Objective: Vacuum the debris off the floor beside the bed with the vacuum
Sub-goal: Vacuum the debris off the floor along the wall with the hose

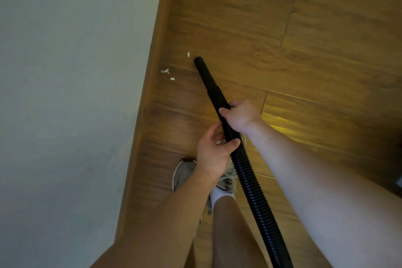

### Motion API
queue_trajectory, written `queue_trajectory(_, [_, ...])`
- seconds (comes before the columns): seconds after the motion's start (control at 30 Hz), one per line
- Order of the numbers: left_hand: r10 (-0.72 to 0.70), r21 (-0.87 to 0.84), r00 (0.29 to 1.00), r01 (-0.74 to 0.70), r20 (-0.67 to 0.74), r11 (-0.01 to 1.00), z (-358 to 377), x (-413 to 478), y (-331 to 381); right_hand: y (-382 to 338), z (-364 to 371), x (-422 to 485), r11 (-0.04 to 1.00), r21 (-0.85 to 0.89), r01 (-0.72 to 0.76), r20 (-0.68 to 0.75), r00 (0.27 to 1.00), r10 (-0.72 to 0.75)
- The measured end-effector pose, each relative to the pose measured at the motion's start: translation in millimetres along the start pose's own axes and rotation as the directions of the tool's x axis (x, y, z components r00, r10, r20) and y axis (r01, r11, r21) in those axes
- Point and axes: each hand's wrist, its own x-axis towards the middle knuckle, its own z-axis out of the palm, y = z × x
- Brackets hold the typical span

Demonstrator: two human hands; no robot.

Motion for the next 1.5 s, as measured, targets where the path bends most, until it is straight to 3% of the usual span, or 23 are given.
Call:
queue_trajectory(0.37, [0.045, -0.051, 0.998, -0.048, -0.042, 0.998, -25.3, 6.2, 7.8, -32.5, 20.0, 8.7, 0.995, -0.095, 0.031, 0.057, 0.998, -0.026])
queue_trajectory(0.9, [-0.008, -0.158, 0.997, -0.005, -0.076, 0.987, -31.8, -10.1, -8.1, -28.7, 36.8, -3.1, 0.974, -0.217, 0.065, 0.129, 0.991, -0.037])
queue_trajectory(1.5, [-0.056, -0.097, 0.998, 0.052, -0.040, 0.994, -39.7, -35.0, -44.7, 11.6, 58.7, -29.8, 0.984, -0.179, 0.020, 0.111, 0.994, 0.000])
